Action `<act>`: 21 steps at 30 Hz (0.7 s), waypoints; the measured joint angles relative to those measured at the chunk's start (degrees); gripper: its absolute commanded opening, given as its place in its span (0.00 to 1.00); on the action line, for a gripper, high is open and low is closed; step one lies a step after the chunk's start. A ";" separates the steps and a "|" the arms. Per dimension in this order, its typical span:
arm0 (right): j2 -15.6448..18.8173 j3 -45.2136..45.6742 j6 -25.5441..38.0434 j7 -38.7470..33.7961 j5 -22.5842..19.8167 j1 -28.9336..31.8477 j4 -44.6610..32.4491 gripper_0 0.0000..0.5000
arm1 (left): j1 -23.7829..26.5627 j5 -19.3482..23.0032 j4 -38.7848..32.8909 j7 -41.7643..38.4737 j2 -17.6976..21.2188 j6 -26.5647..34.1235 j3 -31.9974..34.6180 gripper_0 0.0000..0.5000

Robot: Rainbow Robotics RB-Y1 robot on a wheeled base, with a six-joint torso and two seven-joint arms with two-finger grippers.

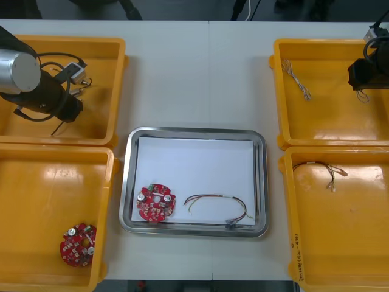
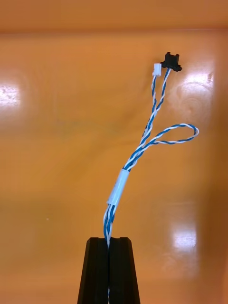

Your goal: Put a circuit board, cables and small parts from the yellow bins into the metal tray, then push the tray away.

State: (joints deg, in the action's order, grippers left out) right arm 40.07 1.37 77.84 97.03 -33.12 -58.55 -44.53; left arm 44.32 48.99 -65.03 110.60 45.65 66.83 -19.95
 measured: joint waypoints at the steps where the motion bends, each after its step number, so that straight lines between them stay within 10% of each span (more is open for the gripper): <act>1: 0.00 0.00 0.61 0.00 -0.13 0.00 -0.21 0.00 | 0.01 0.00 0.01 0.00 0.00 0.00 0.00 0.00; 21: -0.08 0.00 7.38 -1.05 -1.29 4.01 -10.16 0.00 | 0.34 0.57 -5.69 -0.01 1.41 15.22 8.35 0.00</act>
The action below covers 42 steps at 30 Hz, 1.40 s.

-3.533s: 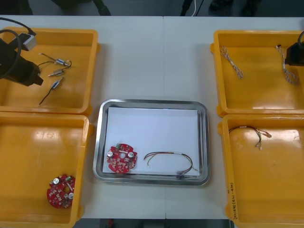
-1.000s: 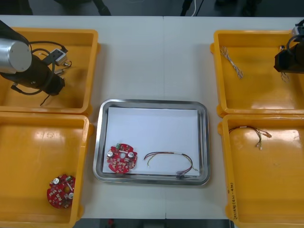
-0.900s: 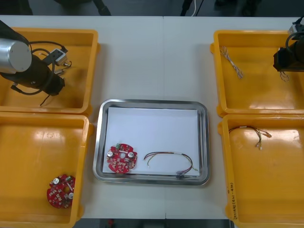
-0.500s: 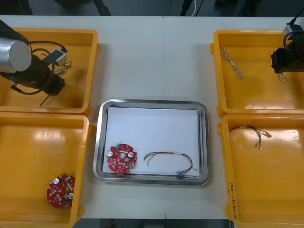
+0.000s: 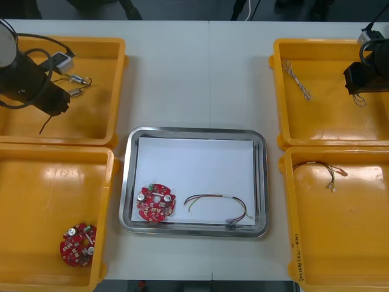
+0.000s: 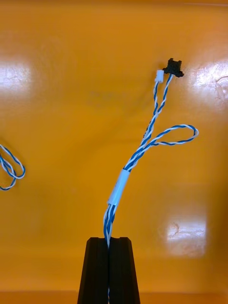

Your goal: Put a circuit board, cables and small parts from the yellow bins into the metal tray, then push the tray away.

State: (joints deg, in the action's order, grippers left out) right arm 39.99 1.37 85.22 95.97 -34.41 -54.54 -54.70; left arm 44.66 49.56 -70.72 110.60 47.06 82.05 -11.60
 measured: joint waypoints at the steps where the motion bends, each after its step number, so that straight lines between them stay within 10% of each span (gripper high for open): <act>1: -0.01 0.00 0.37 -0.22 -0.04 0.24 -0.44 0.00 | -0.01 -0.13 -0.89 0.00 0.22 0.81 0.53 0.00; 26: -3.24 0.00 3.75 -3.18 0.63 4.35 -7.90 0.00 | -6.64 -3.56 -33.74 -26.06 2.37 19.38 6.33 0.00; 40: -3.24 0.00 3.32 -3.18 0.80 7.08 -9.98 0.00 | -6.67 -8.72 -43.46 -47.25 -3.26 22.82 3.59 0.00; 42: -3.24 0.00 3.31 -3.18 0.80 7.10 -9.98 0.34 | -6.67 -9.39 -44.22 -48.30 -3.62 22.82 1.95 0.00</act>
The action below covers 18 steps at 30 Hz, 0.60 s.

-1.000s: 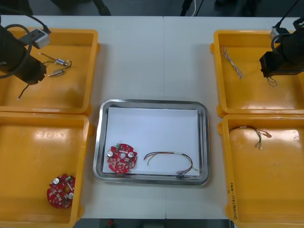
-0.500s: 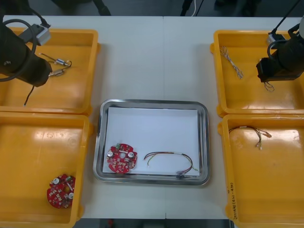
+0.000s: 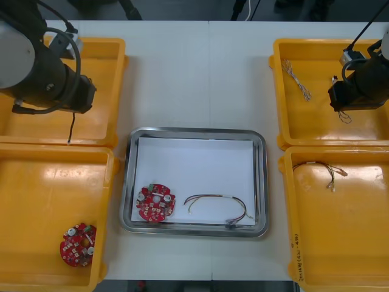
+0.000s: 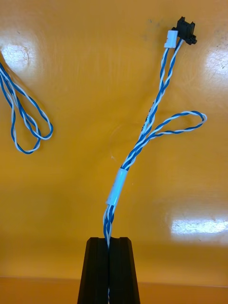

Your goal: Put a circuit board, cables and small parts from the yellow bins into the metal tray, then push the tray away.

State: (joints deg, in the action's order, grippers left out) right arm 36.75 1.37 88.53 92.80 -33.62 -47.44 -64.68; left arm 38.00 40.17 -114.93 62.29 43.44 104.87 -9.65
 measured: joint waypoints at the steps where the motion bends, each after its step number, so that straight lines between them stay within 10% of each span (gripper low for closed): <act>1: 0.00 0.00 0.00 0.00 0.01 0.01 0.00 0.49 | 0.00 -0.22 -0.33 0.00 -0.18 0.00 -0.76 0.00; 2: 0.00 0.00 0.00 0.00 0.01 0.01 0.00 0.62 | 0.00 -0.41 -0.61 0.00 -0.37 0.00 -1.52 0.00; 3: 0.00 0.00 0.00 0.00 0.01 0.01 0.00 0.96 | 0.00 -0.60 -0.82 0.00 -0.55 -0.01 -2.24 0.00; 18: 0.00 2.75 3.40 -0.10 0.56 0.03 -4.14 1.00 | 0.01 -4.04 -1.43 -14.69 -2.20 -5.39 -13.16 0.00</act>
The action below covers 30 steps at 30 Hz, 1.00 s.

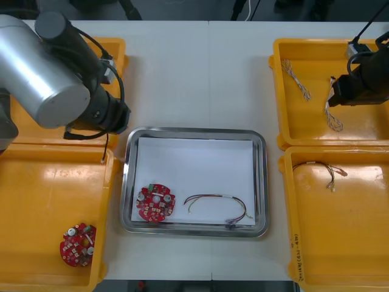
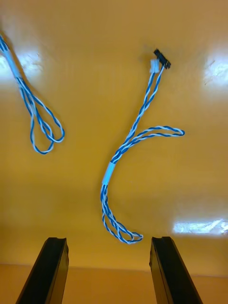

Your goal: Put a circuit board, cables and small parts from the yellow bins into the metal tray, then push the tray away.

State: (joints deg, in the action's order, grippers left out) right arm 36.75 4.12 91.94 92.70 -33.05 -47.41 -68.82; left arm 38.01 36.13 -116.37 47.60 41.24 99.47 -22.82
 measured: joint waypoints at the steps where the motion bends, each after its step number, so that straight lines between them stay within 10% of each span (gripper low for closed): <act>1: 0.00 0.15 0.21 -0.17 0.11 0.00 -0.66 1.00 | 0.01 -0.22 0.00 -2.31 -0.22 -0.45 -0.76 0.00; 30: -2.63 0.30 -10.09 -6.17 5.47 -8.64 18.50 1.00 | 0.23 -8.52 9.12 -6.63 -3.98 -15.33 -19.32 0.01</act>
State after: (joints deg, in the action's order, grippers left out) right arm 34.12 4.42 81.84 86.53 -27.59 -56.05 -50.31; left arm 38.24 27.61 -107.25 40.97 37.26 84.15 -42.14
